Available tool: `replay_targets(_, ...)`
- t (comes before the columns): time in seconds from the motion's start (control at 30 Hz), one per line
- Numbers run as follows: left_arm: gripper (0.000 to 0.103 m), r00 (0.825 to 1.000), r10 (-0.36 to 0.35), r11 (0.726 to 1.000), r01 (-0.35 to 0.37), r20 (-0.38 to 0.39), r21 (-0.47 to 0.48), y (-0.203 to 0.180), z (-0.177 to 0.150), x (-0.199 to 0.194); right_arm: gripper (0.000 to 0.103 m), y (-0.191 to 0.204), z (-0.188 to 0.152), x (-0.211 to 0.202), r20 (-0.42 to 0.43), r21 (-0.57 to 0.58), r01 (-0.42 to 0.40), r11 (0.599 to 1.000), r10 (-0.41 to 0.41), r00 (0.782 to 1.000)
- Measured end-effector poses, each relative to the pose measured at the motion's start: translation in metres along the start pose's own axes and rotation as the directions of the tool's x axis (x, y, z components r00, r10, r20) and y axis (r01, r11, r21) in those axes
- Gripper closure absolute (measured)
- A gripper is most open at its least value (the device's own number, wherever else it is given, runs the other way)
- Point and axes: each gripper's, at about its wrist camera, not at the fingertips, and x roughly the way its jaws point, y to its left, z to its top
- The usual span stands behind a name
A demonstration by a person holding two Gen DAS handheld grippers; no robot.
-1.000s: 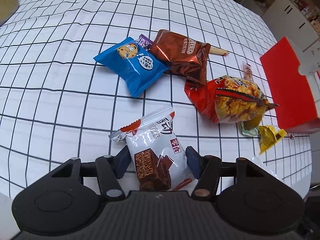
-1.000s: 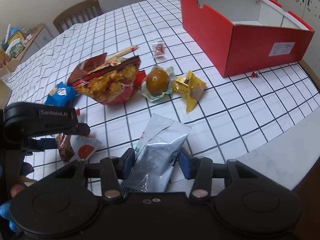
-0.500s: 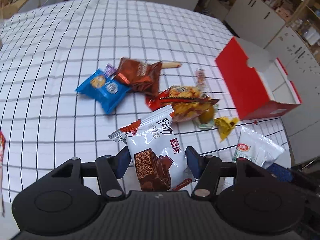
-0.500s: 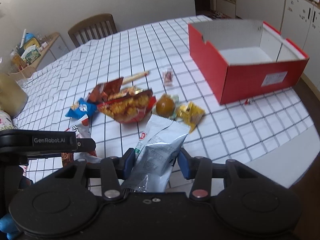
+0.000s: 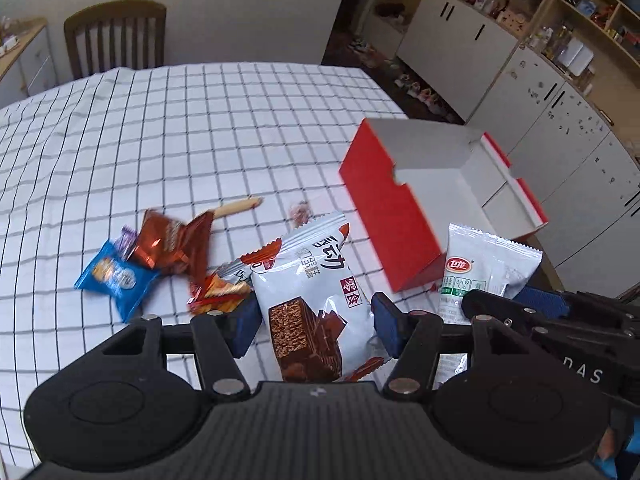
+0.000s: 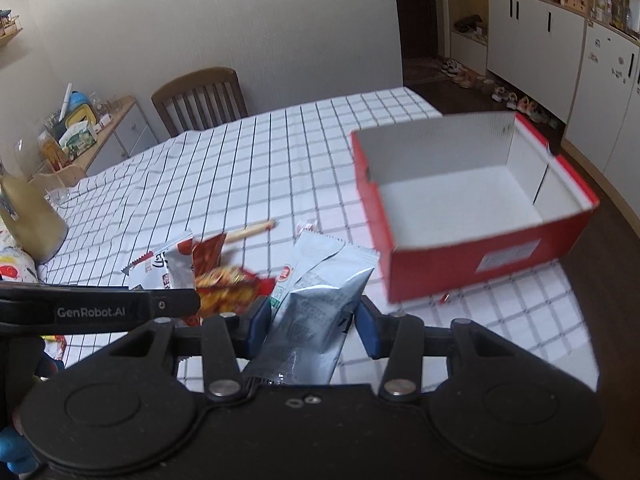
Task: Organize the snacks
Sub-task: 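Carry both packets into the red box and open both grippers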
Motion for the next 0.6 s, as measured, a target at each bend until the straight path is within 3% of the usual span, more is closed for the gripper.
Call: replay_targets(0.6,0.044,0.999,0.031,0.998,-0.033,0.027,0.047,-0.108,0.069,0.057,0.059,-0.108,0.083,0.011,0.020,-0.097,-0.041,0.994,0.044,0.999)
